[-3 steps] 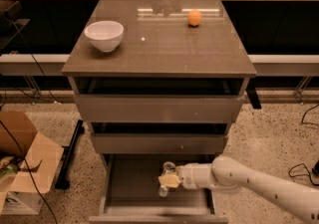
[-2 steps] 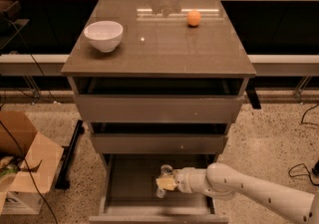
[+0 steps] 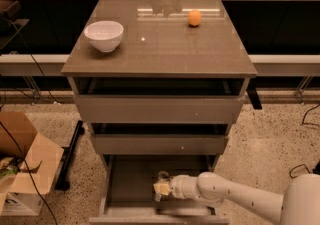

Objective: Place redbull can into bottom drawer

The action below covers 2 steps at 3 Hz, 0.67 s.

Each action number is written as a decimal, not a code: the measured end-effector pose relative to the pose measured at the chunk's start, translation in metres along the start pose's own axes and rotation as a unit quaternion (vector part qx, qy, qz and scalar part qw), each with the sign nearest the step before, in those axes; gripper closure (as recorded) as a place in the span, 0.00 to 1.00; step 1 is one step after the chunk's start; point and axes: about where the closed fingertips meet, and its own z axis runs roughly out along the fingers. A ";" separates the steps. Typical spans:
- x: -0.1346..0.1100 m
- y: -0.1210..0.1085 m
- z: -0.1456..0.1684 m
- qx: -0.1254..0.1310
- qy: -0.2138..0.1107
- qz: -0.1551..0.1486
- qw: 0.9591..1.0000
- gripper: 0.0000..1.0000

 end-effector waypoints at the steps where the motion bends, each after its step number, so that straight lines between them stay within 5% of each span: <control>1: 0.010 -0.004 0.009 0.017 0.008 -0.012 1.000 1.00; 2: 0.039 -0.021 0.027 0.057 0.024 -0.047 0.997 0.97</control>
Offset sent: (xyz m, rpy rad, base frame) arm -0.0057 -0.0139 -0.0833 -0.2697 -0.1096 -0.0088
